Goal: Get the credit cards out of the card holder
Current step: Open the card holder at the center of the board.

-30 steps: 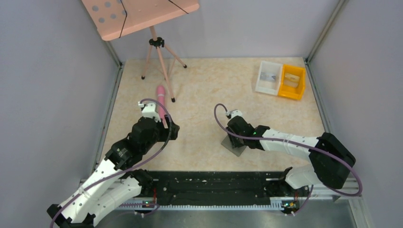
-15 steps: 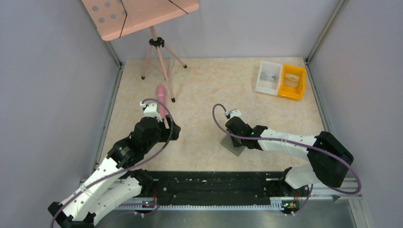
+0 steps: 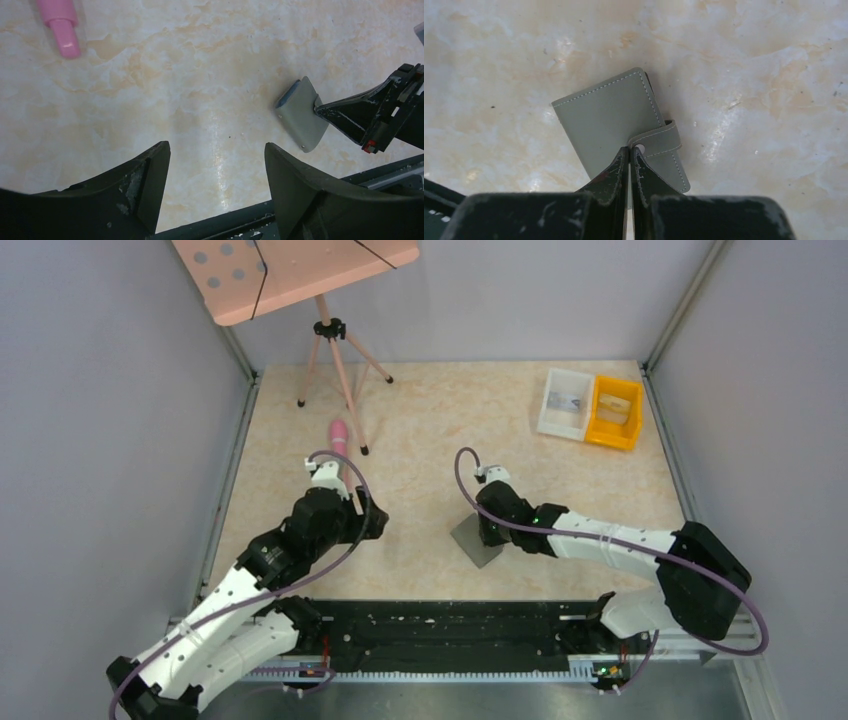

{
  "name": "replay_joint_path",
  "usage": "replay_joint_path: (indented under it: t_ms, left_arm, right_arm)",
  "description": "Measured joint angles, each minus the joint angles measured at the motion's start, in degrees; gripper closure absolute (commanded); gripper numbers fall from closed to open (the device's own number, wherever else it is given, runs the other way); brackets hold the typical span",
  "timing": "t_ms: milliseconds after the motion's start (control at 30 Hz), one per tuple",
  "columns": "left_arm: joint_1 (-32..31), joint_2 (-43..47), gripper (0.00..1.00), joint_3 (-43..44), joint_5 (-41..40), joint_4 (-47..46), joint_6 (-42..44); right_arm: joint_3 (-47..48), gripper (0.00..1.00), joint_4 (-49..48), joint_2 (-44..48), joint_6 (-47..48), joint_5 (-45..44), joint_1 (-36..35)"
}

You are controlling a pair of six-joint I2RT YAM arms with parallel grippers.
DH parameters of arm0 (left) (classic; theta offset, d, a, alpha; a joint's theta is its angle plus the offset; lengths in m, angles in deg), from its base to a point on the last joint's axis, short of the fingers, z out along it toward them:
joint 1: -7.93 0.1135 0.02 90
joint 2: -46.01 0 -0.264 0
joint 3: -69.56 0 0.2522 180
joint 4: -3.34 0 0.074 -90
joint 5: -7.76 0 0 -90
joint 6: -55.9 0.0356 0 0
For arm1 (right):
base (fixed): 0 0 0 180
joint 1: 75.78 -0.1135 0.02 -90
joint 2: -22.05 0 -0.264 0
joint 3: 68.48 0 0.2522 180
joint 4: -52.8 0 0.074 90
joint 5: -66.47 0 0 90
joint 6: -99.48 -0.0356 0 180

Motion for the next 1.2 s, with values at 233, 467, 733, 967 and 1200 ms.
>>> replay_joint_path:
  t_ms: [233, 467, 733, 967, 1200]
  left_arm:
    - [0.0, -2.71, 0.26, -5.68, 6.56, -5.86, -4.02]
    - [-0.44, -8.41, 0.24, -12.5, 14.53, -16.37, -7.72]
    - [-0.83, -13.27, 0.23, -15.65, 20.52, -30.69, -9.42]
    - [-1.25, -19.65, 0.26, -15.58, 24.26, -40.46, -10.14]
    - [-1.97, -22.25, 0.56, -15.32, 25.59, -43.12, -11.13]
  right_arm:
    - [-1.57, 1.0, -6.1, 3.72, -4.83, 4.11, 0.0]
    - [-4.31, 1.0, -11.47, 7.08, -9.11, 7.5, 0.0]
    - [-4.96, 1.0, -15.02, 10.97, -12.85, 11.43, 0.0]
    - [-6.32, 1.0, -18.25, 13.0, -15.39, 15.1, 0.0]
    - [-6.93, 1.0, -19.23, 13.0, -16.06, 16.83, 0.0]
